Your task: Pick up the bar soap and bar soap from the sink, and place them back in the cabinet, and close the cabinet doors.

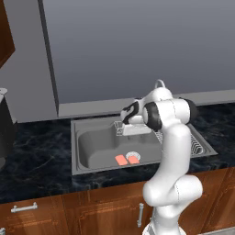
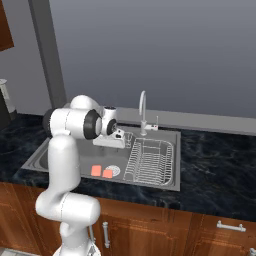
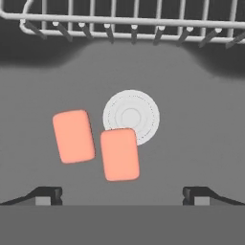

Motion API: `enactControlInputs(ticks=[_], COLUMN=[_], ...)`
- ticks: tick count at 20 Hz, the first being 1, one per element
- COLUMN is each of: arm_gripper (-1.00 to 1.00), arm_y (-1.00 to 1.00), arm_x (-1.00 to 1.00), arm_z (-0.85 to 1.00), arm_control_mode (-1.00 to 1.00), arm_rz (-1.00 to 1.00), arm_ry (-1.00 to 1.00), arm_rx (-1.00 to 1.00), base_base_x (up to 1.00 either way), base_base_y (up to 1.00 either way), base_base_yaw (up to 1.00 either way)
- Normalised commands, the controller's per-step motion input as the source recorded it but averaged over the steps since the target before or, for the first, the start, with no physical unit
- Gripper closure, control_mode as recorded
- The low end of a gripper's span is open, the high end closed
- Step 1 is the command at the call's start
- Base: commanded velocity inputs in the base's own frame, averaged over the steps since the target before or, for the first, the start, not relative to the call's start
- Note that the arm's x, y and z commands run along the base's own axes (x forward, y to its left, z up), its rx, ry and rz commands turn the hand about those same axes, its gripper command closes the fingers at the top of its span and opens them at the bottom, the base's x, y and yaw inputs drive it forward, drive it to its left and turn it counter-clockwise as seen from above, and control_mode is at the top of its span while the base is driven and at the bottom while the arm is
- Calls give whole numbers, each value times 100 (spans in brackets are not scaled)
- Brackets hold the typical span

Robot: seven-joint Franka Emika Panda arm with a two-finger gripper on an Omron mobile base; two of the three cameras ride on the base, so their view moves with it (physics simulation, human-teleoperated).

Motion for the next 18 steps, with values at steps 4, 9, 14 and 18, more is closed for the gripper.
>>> enactControlInputs(ticks=[4, 9, 14, 18], arm_gripper=[-100, -100, -100, -100], arm_y=[2, 2, 0, 1], arm_x=[18, 19, 17, 5], arm_z=[-23, -22, -22, -24], arm_control_mode=[-100, -100, -100, -100], arm_rz=[0, 0, 0, 0], arm_ry=[2, 2, 2, 1], arm_rx=[0, 0, 0, 0], base_base_x=[0, 0, 0, 0], base_base_y=[0, 0, 0, 0], base_base_yaw=[0, 0, 0, 0])
